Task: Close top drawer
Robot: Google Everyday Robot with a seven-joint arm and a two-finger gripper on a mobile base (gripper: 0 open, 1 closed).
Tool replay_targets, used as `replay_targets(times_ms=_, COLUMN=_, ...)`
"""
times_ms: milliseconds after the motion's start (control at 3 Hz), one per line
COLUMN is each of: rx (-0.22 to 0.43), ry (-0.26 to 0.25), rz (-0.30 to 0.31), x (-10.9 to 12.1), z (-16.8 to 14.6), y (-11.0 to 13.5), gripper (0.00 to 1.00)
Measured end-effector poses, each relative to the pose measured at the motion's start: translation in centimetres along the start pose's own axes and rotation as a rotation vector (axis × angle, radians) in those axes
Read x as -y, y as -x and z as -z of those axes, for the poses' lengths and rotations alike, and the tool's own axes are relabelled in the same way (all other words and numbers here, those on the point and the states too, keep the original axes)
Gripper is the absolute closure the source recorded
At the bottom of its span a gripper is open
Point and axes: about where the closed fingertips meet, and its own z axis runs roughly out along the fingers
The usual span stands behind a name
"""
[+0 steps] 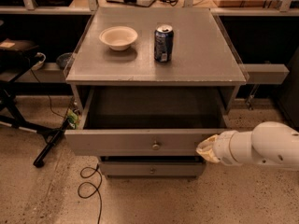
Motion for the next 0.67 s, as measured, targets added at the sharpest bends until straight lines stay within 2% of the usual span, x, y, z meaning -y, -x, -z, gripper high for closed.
replay_targets(times_ms=667, rx=0.043, ry=-0.036, rz=-0.020, x=2.0, z=-1.4, y=0.9, gripper=1.00)
